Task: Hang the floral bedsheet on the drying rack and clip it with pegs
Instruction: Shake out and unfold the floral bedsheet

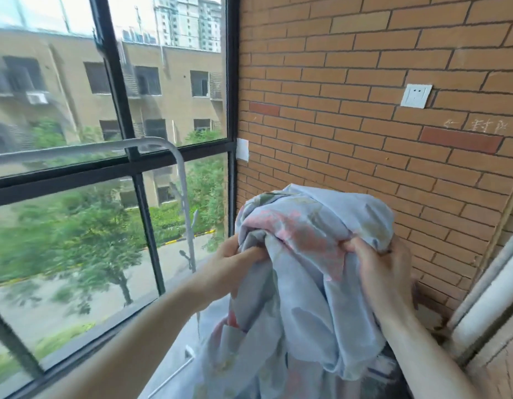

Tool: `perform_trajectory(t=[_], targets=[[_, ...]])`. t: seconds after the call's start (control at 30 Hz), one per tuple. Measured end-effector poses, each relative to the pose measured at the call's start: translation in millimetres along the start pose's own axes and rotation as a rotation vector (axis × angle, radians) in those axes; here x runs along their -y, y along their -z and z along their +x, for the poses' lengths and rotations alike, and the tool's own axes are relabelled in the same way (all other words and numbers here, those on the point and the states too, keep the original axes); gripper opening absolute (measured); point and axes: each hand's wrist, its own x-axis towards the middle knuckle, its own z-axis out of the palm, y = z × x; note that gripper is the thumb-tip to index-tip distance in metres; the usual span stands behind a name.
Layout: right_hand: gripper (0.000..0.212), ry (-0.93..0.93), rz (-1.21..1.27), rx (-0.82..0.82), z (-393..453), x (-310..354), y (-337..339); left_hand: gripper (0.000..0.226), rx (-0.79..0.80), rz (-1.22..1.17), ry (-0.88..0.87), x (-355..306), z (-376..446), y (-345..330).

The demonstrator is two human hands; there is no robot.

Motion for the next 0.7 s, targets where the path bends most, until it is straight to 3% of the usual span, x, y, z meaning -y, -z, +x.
perform_trajectory(t=[0.27,0.37,0.5,0.7], targets=[[0.007,-0.237,0.112,0.296,-70.3,-40.9,-44.3,0.027,-0.328,0.139,0.120,58.4,-119.5,33.0],[0.010,-0.299,0.110,0.444,-111.4,-61.0,-66.0,0.028,-0.428,0.256,0.228,96.4,-176.9,45.8],[0.005,-0.334,0.051,0.701,-175.9,-82.9,-99.1,0.027,-0.589,0.180,0.401,118.9,-272.2,55.9],[0.046,-0.281,-0.184,0.952,-258.0,-96.2,-144.5,0.048,-0.736,0.382,0.426,136.0,-402.7,47.1]])
